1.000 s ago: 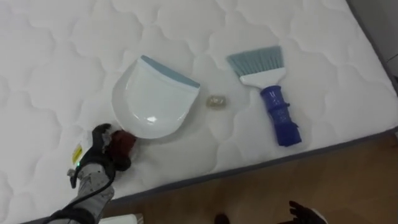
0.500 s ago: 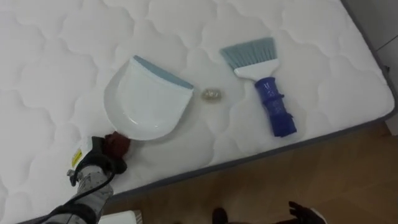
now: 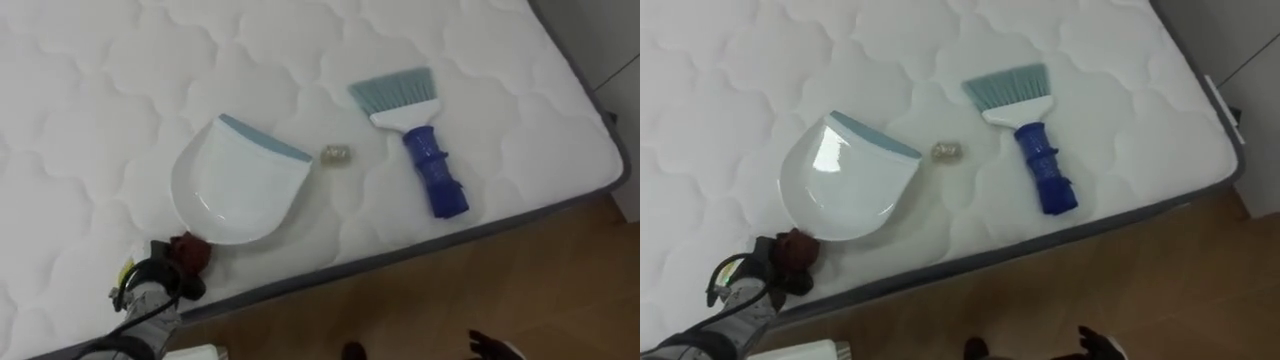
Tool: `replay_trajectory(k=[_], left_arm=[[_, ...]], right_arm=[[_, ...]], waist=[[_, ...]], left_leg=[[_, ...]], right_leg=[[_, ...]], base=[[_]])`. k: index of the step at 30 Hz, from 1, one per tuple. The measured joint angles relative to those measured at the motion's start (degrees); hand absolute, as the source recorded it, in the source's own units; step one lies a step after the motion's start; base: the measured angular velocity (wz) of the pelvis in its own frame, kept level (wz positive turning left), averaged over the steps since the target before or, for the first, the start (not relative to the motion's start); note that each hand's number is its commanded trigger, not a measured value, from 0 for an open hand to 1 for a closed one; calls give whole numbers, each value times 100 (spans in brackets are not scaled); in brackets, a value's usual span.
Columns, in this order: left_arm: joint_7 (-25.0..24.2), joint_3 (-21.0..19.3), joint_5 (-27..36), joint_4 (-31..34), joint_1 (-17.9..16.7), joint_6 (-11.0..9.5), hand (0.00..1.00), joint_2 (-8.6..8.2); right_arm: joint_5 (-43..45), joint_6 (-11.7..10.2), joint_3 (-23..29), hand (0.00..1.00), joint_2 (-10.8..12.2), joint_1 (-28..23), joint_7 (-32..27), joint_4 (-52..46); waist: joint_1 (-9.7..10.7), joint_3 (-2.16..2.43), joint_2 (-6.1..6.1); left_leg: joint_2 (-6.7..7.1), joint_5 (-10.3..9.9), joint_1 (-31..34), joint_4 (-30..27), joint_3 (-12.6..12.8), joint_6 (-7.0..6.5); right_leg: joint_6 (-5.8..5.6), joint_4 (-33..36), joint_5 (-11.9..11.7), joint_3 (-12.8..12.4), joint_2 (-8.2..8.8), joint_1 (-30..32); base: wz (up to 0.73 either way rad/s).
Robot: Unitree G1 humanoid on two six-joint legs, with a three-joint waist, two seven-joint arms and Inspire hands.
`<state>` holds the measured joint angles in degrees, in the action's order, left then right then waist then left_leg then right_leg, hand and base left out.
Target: Clean bed
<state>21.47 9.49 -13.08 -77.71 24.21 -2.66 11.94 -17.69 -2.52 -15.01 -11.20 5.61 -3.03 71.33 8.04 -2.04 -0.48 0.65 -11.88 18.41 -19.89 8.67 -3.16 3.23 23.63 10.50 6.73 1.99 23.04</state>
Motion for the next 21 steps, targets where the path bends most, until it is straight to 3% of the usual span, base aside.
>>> replay_trajectory(k=[5,12,16,21], left_arm=[[42,96,-69,12,-3,-157,100,115],[276,143,-513,503,-84,-267,100,422],[497,261,-788,637,-123,-420,100,492],[545,658,-962,649,-213,-450,100,493]], right_arm=[[-828,-126,89,0,-15,59,-49,-32],[-1932,-237,926,0,-151,422,-389,-26],[-2027,-331,1129,0,-224,813,-635,-119],[-1979,-449,1145,0,-511,1034,-1148,-595]], waist=[[-42,-9,17],[-72,-56,109],[-119,-68,130],[-279,-66,124]], left_leg=[[6,-1,198,-112,55,-2],[9,-30,522,-501,77,-49],[10,-33,605,-482,158,-54],[4,-34,658,-518,196,-55]], right_leg=[[1,115,3,-30,32,233],[10,446,28,-26,90,522],[25,545,11,-58,107,682],[41,639,-2,-116,95,785]], base=[[-3],[4],[-4],[-3]])
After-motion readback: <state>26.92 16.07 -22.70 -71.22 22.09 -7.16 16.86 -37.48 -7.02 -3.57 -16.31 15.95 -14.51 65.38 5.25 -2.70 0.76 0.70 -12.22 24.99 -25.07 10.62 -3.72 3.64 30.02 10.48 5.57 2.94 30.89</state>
